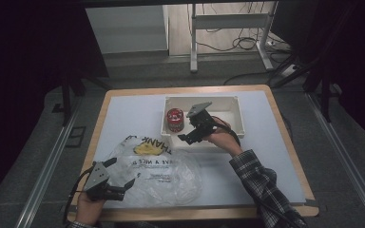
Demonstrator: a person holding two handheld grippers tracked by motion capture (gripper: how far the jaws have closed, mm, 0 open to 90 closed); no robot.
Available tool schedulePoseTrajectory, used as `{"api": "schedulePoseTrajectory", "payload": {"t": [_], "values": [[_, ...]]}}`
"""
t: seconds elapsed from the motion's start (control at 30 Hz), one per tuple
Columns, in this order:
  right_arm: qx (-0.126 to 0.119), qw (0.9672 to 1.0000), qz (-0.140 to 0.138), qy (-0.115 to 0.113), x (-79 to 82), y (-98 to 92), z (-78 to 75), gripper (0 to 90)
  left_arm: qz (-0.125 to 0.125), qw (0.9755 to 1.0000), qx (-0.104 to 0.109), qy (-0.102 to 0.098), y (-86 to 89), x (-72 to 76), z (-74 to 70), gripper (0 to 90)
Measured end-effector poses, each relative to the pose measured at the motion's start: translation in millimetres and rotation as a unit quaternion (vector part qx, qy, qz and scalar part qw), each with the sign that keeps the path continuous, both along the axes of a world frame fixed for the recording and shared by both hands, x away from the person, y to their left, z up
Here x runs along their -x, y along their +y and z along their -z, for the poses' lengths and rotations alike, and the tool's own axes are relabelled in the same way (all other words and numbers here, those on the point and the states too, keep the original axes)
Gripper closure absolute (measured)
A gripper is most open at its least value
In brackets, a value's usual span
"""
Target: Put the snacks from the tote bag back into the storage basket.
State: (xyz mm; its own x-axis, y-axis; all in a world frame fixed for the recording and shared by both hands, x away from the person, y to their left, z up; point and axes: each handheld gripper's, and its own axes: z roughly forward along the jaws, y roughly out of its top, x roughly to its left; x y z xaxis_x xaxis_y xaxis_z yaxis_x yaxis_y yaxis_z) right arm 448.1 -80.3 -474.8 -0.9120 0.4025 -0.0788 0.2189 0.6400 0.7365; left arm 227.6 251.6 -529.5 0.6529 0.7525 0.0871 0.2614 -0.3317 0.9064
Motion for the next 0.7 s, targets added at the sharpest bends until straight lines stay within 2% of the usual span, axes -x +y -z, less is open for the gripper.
{"api": "schedulePoseTrajectory", "payload": {"t": [0.7], "values": [[-0.013, 0.9998, 0.011, 0.010, 14.8, -12.4, 4.5, 5.2, 0.001, 1.0000, 0.003, -0.001, 0.2, 0.3, -0.3, 1.1]]}}
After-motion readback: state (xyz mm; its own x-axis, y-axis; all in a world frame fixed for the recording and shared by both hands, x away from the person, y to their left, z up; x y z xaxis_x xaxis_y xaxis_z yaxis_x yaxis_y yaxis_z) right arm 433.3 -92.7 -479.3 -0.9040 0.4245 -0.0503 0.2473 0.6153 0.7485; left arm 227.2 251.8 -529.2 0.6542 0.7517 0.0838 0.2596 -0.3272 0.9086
